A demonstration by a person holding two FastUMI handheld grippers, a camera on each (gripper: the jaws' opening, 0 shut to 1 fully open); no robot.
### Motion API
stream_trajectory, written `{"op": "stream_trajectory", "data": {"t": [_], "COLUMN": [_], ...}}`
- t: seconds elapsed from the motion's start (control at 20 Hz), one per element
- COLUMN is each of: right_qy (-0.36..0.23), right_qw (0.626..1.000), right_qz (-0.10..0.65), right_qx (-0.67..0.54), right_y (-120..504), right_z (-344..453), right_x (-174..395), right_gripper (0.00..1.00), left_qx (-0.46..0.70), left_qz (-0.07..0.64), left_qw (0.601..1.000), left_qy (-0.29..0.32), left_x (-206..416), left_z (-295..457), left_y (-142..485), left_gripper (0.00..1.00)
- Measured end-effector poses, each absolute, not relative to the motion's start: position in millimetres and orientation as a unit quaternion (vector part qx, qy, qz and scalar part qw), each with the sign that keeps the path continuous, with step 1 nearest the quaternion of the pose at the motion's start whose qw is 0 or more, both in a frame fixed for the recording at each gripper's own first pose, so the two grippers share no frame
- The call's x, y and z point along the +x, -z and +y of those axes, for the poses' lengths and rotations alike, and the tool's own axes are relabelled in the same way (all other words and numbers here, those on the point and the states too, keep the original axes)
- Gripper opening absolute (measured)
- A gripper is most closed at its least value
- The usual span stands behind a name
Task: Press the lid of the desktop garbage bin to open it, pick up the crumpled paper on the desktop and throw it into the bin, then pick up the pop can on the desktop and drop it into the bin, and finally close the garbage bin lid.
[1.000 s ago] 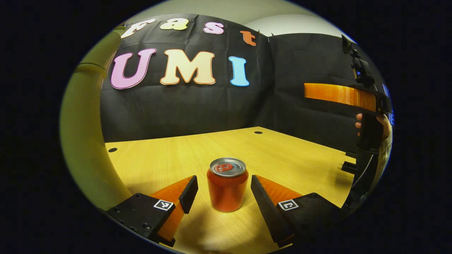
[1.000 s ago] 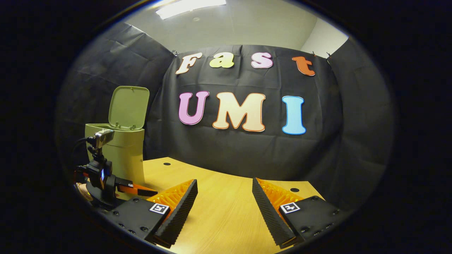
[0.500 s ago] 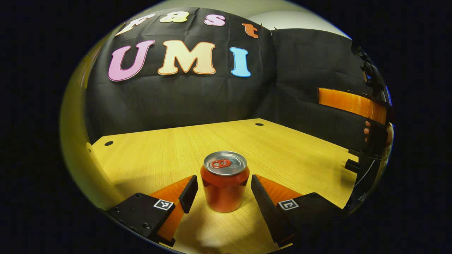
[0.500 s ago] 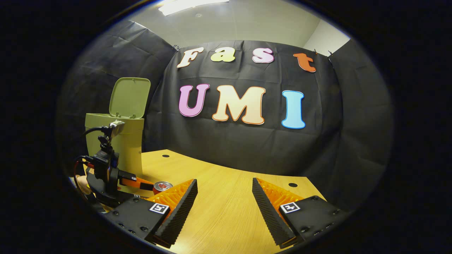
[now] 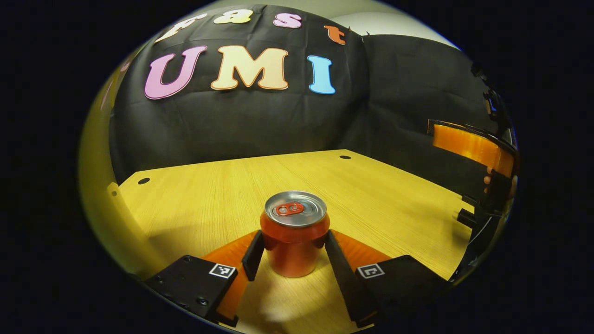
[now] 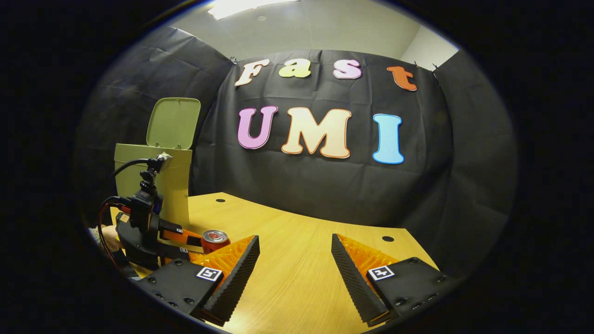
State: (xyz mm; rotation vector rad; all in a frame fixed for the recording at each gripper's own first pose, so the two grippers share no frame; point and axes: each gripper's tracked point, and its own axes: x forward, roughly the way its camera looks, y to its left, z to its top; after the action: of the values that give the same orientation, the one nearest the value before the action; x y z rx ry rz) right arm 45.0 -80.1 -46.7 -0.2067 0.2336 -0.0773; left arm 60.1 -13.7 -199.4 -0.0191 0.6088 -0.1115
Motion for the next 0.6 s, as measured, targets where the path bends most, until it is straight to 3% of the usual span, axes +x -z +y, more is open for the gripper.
{"op": "stream_trajectory", "data": {"t": [0.6], "right_qy": [0.032], "right_qw": [0.986], "right_qz": [0.129], "right_qx": [-0.098], "right_y": [64], "right_z": [-87], "right_x": [44], "right_gripper": [0.98], "left_qx": [-0.005], "left_qz": [0.284], "left_qw": [0.957], "left_qy": [0.051], "left_x": [62], "left_z": [-15], "left_y": [177], "left_gripper": [0.78]}}
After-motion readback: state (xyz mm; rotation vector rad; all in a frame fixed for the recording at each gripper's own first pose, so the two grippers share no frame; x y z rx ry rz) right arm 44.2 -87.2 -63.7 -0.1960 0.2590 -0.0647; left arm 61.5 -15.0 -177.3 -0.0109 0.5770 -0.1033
